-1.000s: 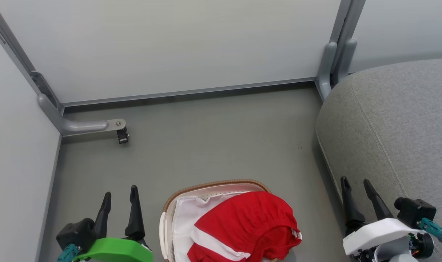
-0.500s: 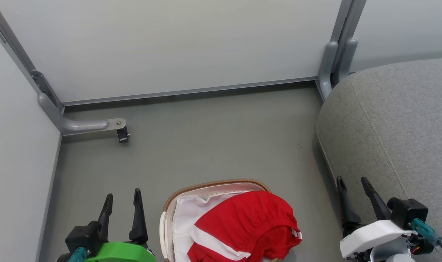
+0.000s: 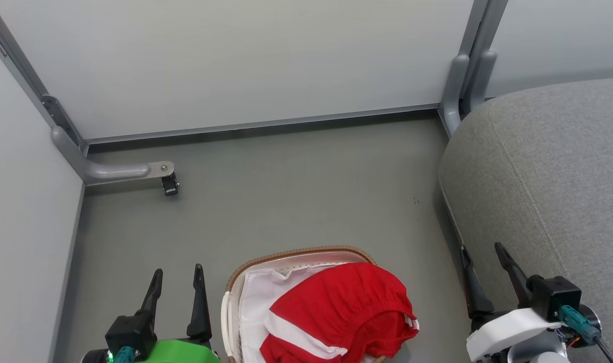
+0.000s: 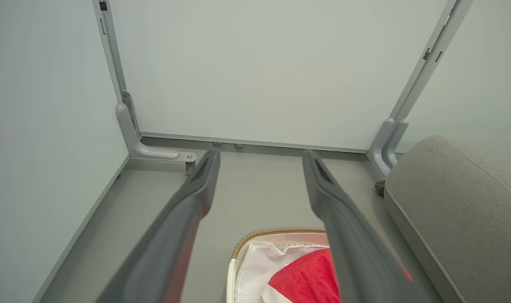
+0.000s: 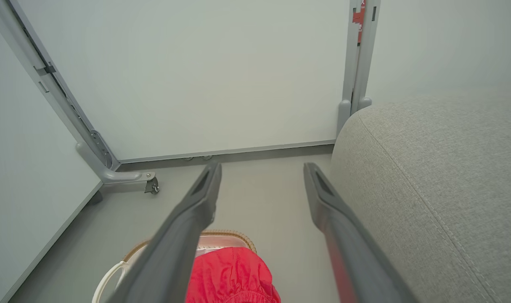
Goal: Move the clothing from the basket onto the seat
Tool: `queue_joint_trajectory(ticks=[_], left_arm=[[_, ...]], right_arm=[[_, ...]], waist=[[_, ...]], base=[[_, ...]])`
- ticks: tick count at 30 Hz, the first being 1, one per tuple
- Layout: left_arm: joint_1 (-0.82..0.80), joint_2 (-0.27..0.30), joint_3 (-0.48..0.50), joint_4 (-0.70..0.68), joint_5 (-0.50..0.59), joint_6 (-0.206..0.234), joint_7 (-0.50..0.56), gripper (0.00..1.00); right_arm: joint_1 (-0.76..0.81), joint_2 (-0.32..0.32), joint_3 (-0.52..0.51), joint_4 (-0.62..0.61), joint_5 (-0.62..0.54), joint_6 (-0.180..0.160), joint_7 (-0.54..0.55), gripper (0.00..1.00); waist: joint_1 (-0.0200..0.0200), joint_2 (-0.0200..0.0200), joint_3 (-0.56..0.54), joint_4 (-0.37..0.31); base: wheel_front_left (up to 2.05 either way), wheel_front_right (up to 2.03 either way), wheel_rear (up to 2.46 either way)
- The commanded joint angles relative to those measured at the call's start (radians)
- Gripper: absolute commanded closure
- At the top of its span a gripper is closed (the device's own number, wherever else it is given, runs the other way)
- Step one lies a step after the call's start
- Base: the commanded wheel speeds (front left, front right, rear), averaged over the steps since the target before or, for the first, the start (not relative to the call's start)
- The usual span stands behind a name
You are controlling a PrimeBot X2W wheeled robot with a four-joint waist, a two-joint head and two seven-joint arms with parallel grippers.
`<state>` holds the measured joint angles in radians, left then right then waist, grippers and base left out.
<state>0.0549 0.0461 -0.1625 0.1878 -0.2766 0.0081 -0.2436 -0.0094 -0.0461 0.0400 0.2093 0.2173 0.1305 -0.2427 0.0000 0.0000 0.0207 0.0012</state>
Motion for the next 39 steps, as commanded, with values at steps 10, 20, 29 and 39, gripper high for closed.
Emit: queue_joint_trajectory(ticks=[10, 20, 29, 39], left_arm=[[0.018, 0.007, -0.015, 0.007, 0.077, 0.008, -0.024, 0.00], [0.015, 0.007, -0.017, 0.014, 0.072, 0.006, -0.021, 0.00], [0.010, 0.007, -0.020, 0.015, 0.070, 0.004, -0.021, 0.00], [-0.012, 0.007, -0.035, 0.008, 0.075, -0.005, -0.021, 0.00]], right_arm=[[0.015, -0.007, 0.009, 0.002, -0.078, 0.000, -0.024, 0.00], [0.013, -0.007, 0.010, 0.004, -0.073, 0.000, -0.024, 0.00], [0.010, -0.007, 0.006, -0.003, -0.069, 0.000, -0.024, 0.00], [-0.013, -0.007, 0.001, -0.038, -0.071, 0.000, -0.024, 0.00]], waist=[[0.0000, 0.0000, 0.004, 0.000], [0.0000, 0.0000, 0.006, 0.000], [0.0000, 0.0000, 0.015, 0.001], [0.0000, 0.0000, 0.070, 0.000]], base=[[0.00, 0.00, 0.00], [0.00, 0.00, 0.00], [0.00, 0.00, 0.00], [0.00, 0.00, 0.00]])
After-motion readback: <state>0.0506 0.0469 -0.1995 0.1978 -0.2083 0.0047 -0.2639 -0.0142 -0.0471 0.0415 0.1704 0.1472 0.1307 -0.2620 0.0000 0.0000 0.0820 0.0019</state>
